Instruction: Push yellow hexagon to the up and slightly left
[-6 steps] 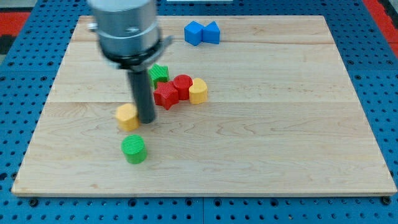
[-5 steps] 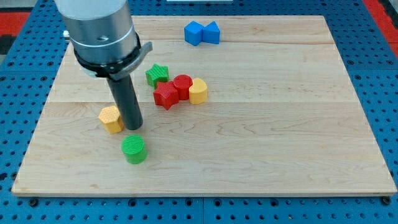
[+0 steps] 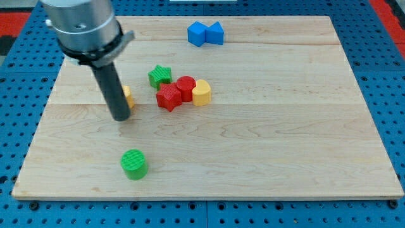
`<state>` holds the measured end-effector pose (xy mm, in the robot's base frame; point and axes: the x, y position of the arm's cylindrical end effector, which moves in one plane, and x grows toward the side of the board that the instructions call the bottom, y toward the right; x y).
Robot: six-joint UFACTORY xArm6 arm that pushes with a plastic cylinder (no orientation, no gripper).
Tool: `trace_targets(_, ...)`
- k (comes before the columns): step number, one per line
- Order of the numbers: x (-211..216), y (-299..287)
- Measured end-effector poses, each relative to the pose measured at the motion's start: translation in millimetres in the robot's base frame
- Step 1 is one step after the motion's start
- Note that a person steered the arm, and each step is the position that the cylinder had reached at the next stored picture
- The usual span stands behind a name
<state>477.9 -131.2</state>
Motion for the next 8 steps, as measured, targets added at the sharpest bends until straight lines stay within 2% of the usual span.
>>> trace_targets(1, -3, 15)
trace_targets(2, -48, -21)
trace_targets(3, -112, -36)
trace_targets(4, -106, -42)
trace_targets(5, -60, -42)
trace_targets(6, -83, -52)
trace_targets(7, -131, -55)
trace_targets(8, -146, -88)
